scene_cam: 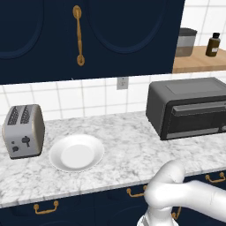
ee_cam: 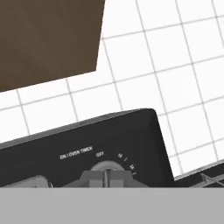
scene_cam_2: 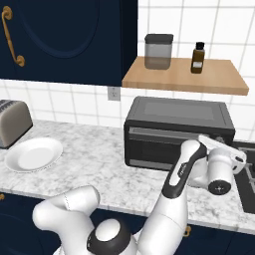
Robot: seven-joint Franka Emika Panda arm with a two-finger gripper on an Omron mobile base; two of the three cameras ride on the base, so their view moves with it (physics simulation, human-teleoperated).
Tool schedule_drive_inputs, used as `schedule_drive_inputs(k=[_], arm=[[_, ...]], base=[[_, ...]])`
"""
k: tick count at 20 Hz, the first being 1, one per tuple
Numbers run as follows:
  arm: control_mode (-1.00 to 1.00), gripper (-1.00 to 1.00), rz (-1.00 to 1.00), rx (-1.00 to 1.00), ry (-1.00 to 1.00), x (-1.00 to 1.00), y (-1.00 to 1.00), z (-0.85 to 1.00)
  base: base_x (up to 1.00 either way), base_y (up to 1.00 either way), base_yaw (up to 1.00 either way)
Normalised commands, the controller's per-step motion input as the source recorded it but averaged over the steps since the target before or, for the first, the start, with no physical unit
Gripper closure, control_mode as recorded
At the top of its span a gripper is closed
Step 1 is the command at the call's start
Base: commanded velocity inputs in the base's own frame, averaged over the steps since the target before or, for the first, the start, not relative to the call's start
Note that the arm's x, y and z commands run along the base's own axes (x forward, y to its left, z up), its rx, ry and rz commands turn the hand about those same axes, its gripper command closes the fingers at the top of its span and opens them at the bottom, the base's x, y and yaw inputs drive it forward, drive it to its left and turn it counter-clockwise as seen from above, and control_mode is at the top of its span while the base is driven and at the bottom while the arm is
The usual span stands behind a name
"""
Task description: Pick up the kebab skewer and baguette bread, and place them inside the toaster oven. Close the toaster oven door and start by setting the timer.
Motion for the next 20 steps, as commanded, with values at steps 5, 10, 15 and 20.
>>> schedule_drive_inputs(k=[5,10,15,20], arm=[[-1.00,1.00,-0.10,0.34,0.00,0.40,0.02,-0.10],[-1.00,1.00,-0.08,0.33,0.00,0.28,0.03,-0.18],[-1.00,1.00,-0.07,0.39,0.00,0.23,0.00,-0.20],[-1.00,1.00,-0.04,0.43,-0.01,0.22,0.05,-0.32]], base=[[0.00,0.00,0.00],[0.00,0.00,0.00],[0.00,0.00,0.00],[0.00,0.00,0.00]])
